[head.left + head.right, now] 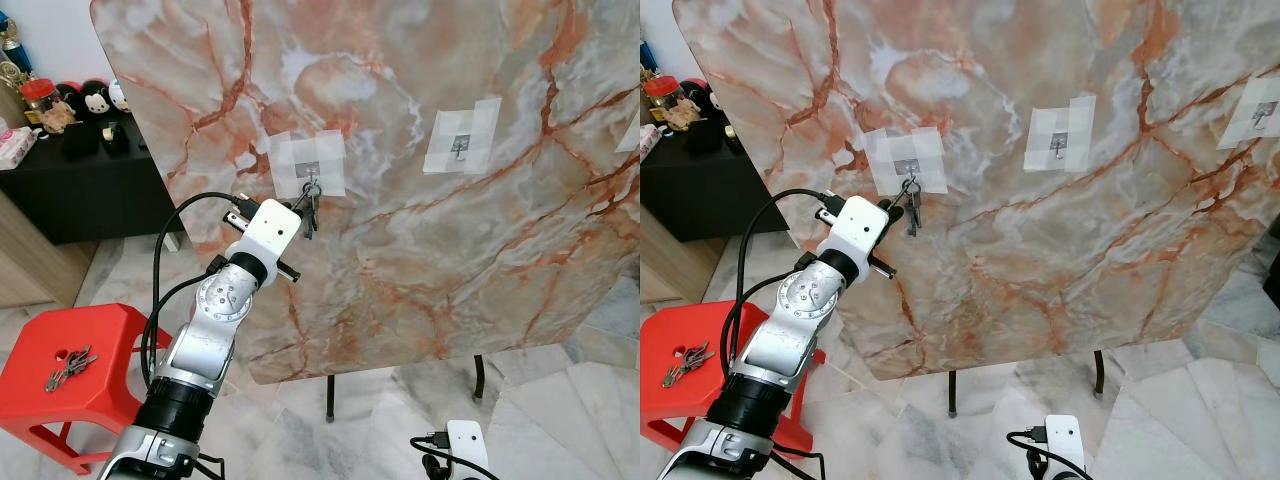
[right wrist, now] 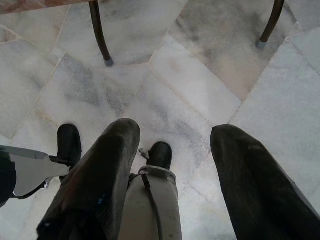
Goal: Hang keys on a hook
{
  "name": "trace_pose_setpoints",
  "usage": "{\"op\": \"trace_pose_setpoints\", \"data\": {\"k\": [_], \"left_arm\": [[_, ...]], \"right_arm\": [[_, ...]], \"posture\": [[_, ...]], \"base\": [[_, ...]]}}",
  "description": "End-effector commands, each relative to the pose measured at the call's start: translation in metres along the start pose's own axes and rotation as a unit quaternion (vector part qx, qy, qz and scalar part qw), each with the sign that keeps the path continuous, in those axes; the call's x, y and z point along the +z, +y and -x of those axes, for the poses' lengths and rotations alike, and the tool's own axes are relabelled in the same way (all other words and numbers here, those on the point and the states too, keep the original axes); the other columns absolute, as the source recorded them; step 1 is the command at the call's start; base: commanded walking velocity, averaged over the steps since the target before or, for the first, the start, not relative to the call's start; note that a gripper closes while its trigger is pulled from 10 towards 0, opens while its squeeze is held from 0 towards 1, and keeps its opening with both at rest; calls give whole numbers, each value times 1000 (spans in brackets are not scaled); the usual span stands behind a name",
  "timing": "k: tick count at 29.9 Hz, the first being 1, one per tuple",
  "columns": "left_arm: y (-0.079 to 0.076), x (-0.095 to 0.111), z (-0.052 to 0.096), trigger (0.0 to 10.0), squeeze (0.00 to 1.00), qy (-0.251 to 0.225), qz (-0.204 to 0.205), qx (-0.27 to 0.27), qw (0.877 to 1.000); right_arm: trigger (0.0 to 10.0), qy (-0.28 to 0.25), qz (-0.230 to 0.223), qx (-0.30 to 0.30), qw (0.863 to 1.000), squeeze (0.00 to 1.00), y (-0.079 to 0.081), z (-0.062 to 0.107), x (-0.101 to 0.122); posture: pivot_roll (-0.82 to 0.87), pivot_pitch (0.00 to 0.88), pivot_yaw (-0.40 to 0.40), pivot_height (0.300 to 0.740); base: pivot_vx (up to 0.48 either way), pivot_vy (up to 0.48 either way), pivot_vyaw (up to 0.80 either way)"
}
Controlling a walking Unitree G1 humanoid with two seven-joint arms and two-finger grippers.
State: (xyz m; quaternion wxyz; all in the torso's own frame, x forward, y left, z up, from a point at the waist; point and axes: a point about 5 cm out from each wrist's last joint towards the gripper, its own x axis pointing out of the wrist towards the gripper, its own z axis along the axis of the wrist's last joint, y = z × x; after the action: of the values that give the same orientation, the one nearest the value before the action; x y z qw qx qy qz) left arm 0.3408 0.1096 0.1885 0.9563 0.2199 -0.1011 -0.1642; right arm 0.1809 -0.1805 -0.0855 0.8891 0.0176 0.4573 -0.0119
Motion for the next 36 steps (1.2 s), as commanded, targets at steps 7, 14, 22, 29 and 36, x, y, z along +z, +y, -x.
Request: {"op": "trace_pose_setpoints", "data": {"k": [7,14,22,29,36], "left_arm": [[3,5,-5,10000,0,-4,5,4,1000],[4,4,-5,10000,0,3,3,12,1000],[5,-3,-5,10000,0,24,-7,12,1000],[4,-4,-5,10000,0,28,-6,11,1000],[4,-3,-6,10000,0,26,-2,15,1000]], "right_arm": [[10000,5,-1,1,1000,0,2,0,-2],[10000,5,0,1,1000,0,2,0,-2],[10000,5,1,3,1000,0,2,0,-1],[10000,5,1,3,1000,0,2,0,-1],[10000,5,1,3,1000,0,2,0,-1]], "posture": [[94,76,35,740],[94,76,34,740],[95,77,34,740],[94,77,34,740],[94,76,33,740]], "base": [[0,0,0],[0,0,0],[0,0,0],[0,0,0],[0,0,0]]}}
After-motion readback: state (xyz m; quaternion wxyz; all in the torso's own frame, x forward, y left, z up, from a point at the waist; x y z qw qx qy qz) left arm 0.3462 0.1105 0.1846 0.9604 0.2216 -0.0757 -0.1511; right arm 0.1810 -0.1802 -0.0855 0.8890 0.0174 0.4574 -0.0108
